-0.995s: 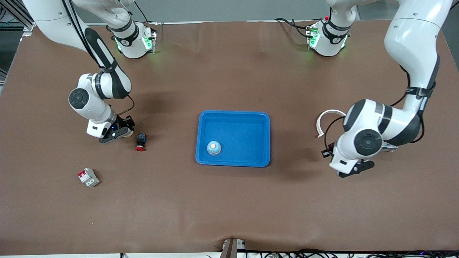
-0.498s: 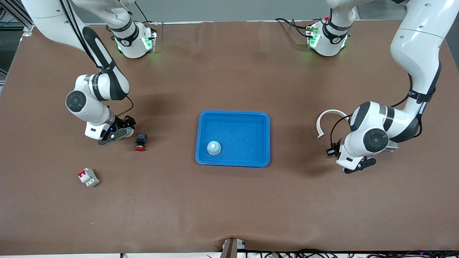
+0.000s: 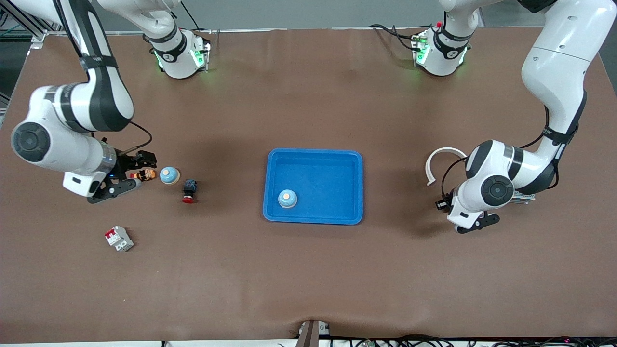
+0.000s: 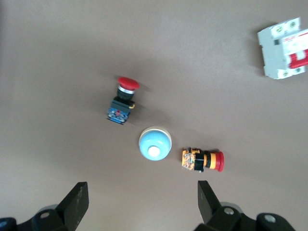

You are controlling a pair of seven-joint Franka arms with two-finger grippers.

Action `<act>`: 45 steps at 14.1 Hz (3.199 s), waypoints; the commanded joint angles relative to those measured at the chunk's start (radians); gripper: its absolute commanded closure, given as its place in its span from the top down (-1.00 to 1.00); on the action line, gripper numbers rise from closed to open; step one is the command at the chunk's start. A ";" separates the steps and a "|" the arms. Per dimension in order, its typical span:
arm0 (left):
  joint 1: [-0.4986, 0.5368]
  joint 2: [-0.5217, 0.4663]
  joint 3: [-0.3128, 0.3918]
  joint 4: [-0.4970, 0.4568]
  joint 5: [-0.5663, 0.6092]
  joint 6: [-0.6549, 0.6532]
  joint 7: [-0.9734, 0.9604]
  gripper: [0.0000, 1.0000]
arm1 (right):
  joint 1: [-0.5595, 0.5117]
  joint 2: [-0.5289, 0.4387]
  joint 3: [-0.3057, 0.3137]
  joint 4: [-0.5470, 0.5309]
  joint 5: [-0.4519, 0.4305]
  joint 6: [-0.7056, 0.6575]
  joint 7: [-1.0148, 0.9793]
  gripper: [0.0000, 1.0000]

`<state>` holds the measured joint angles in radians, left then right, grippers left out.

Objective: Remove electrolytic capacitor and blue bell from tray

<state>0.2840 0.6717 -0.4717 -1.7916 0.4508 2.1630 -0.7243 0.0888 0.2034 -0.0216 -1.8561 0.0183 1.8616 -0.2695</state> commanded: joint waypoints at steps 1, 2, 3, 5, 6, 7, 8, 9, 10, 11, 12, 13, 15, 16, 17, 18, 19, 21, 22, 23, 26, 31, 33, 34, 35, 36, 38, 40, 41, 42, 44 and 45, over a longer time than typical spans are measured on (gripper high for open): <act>0.000 -0.003 -0.004 0.012 0.023 0.006 -0.010 1.00 | 0.066 0.030 0.005 0.142 0.005 -0.109 0.183 1.00; -0.002 -0.011 -0.004 0.014 0.023 0.005 -0.007 1.00 | 0.103 0.030 0.006 0.170 0.005 -0.128 0.261 1.00; -0.005 -0.018 -0.004 0.027 0.023 -0.002 -0.007 1.00 | 0.144 0.030 0.006 0.193 0.012 -0.131 0.353 1.00; -0.009 -0.043 -0.012 0.072 0.017 -0.060 -0.004 1.00 | 0.212 0.031 0.005 0.225 0.055 -0.131 0.516 1.00; -0.008 -0.046 -0.028 0.095 0.016 -0.090 -0.003 1.00 | 0.242 0.034 0.005 0.251 0.066 -0.130 0.588 1.00; 0.003 -0.047 -0.059 0.119 0.016 -0.119 -0.003 1.00 | 0.274 0.045 0.003 0.273 0.066 -0.124 0.654 1.00; 0.004 -0.055 -0.073 0.144 0.016 -0.150 -0.003 1.00 | 0.302 0.060 0.003 0.281 0.068 -0.114 0.700 1.00; 0.001 -0.060 -0.082 0.171 0.012 -0.181 -0.003 1.00 | 0.333 0.077 0.003 0.290 0.066 -0.102 0.754 1.00; 0.000 -0.061 -0.096 0.196 0.011 -0.208 -0.003 1.00 | 0.359 0.096 0.003 0.300 0.068 -0.072 0.809 1.00; 0.006 -0.063 -0.113 0.218 0.011 -0.235 -0.003 1.00 | 0.376 0.106 0.003 0.302 0.071 -0.032 0.861 1.00; 0.009 -0.063 -0.128 0.239 0.011 -0.255 -0.001 1.00 | 0.396 0.122 0.003 0.302 0.071 0.002 0.904 1.00; 0.009 -0.073 -0.136 0.253 0.011 -0.274 0.005 1.00 | 0.410 0.137 0.003 0.304 0.071 0.027 0.941 1.00; 0.011 -0.118 -0.136 0.256 0.009 -0.281 0.048 1.00 | 0.436 0.166 0.003 0.305 0.069 0.080 1.013 1.00; 0.014 -0.133 -0.136 0.256 0.008 -0.282 0.068 1.00 | 0.453 0.185 0.003 0.305 0.063 0.096 1.039 1.00; 0.017 -0.156 -0.136 0.256 0.006 -0.282 0.080 1.00 | 0.466 0.206 0.002 0.311 0.058 0.106 1.062 1.00; 0.027 -0.172 -0.136 0.256 0.006 -0.285 0.083 1.00 | 0.476 0.227 0.002 0.330 0.057 0.128 1.090 1.00; 0.033 -0.188 -0.137 0.256 0.005 -0.288 0.089 1.00 | 0.488 0.253 0.002 0.342 0.054 0.137 1.115 1.00; 0.041 -0.216 -0.137 0.258 -0.007 -0.316 0.118 1.00 | 0.525 0.306 0.000 0.354 0.051 0.212 1.151 1.00; 0.047 -0.236 -0.136 0.258 -0.026 -0.318 0.140 1.00 | 0.535 0.329 0.000 0.354 0.048 0.256 1.174 1.00; 0.064 -0.251 -0.137 0.258 -0.053 -0.318 0.164 1.00 | 0.540 0.349 0.000 0.354 0.039 0.277 1.185 1.00; 0.110 -0.305 -0.137 0.259 -0.139 -0.321 0.275 1.00 | 0.540 0.393 0.000 0.354 0.026 0.340 1.190 1.00; 0.112 -0.351 -0.139 0.331 -0.149 -0.454 0.312 1.00 | 0.540 0.447 -0.001 0.354 0.011 0.406 1.191 1.00; 0.110 -0.351 -0.150 0.373 -0.149 -0.518 0.312 1.00 | 0.540 0.470 -0.003 0.356 0.011 0.441 1.193 1.00; 0.112 -0.354 -0.153 0.386 -0.155 -0.538 0.312 1.00 | 0.540 0.482 -0.003 0.356 0.011 0.459 1.202 1.00; 0.112 -0.365 -0.153 0.394 -0.175 -0.558 0.312 1.00 | 0.540 0.493 -0.003 0.357 0.009 0.475 1.211 1.00; 0.112 -0.374 -0.153 0.394 -0.191 -0.568 0.312 1.00 | 0.540 0.502 -0.003 0.357 0.006 0.481 1.213 1.00; 0.112 -0.409 -0.150 0.394 -0.199 -0.569 0.312 1.00 | 0.542 0.521 -0.004 0.359 -0.003 0.498 1.214 1.00; 0.112 -0.416 -0.153 0.396 -0.199 -0.606 0.312 1.00 | 0.563 0.542 -0.008 0.362 -0.020 0.510 1.230 1.00; 0.112 -0.417 -0.153 0.397 -0.205 -0.614 0.312 1.00 | 0.575 0.565 -0.008 0.380 -0.029 0.521 1.250 1.00; 0.112 -0.417 -0.153 0.411 -0.227 -0.615 0.309 1.00 | 0.583 0.588 -0.008 0.400 -0.050 0.521 1.276 1.00; 0.115 -0.417 -0.142 0.422 -0.277 -0.638 0.306 1.00 | 0.589 0.620 -0.006 0.420 -0.115 0.521 1.323 1.00; 0.139 -0.417 -0.142 0.422 -0.282 -0.638 0.310 1.00 | 0.589 0.625 -0.006 0.420 -0.133 0.521 1.332 1.00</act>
<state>0.3925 0.2621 -0.6168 -1.3858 0.2029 1.5508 -0.4311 0.6722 0.7871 -0.0214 -1.4851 -0.0633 2.3850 1.0169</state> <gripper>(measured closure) 0.000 0.000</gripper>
